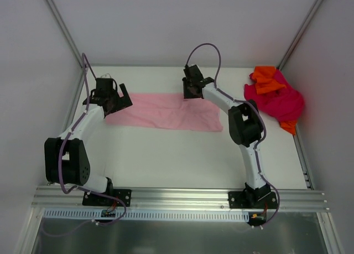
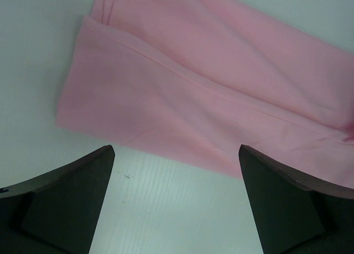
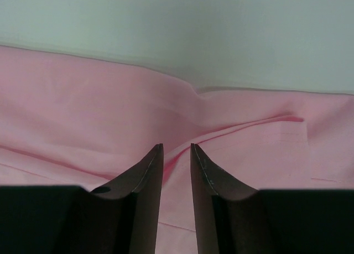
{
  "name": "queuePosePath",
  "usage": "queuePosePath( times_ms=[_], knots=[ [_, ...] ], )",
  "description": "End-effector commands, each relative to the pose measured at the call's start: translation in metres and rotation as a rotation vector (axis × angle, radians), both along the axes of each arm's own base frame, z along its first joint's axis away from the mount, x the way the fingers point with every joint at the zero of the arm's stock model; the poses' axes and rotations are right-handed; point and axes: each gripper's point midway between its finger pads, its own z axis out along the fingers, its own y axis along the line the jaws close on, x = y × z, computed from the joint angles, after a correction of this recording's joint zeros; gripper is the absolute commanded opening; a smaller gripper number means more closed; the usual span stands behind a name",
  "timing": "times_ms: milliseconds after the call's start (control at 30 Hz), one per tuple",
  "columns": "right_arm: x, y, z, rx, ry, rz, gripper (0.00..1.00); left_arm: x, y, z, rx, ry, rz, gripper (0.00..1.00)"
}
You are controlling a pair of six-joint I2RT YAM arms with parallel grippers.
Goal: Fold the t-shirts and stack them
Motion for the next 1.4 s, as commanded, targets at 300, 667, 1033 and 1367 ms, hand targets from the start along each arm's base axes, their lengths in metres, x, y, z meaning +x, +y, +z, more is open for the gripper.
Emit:
queuePosePath(
  times_ms=[300, 667, 1033, 1367],
  knots=[
    [0.001, 0.001, 0.118, 0.042, -0.202, 0.073, 0.29, 0.016, -0.001, 0.005, 0.003, -0.004, -0.014, 0.99],
    [-0.053, -0.029, 0.049, -0.083, -0.019, 0.058, 0.01, 0.013, -0.003, 0.011, -0.001, -0.018, -0.029, 0.99],
    [-0.028, 0.007, -0.002, -0.096, 0.029, 0.104, 0.01, 0.000, 0.003, 0.008, 0.020, -0.010, -0.010, 0.99],
    [0.010, 0.035, -0.008, -0.085, -0.013, 0.141, 0.01, -0.008, 0.007, 0.009, 0.028, 0.000, 0.002, 0.99]
  ],
)
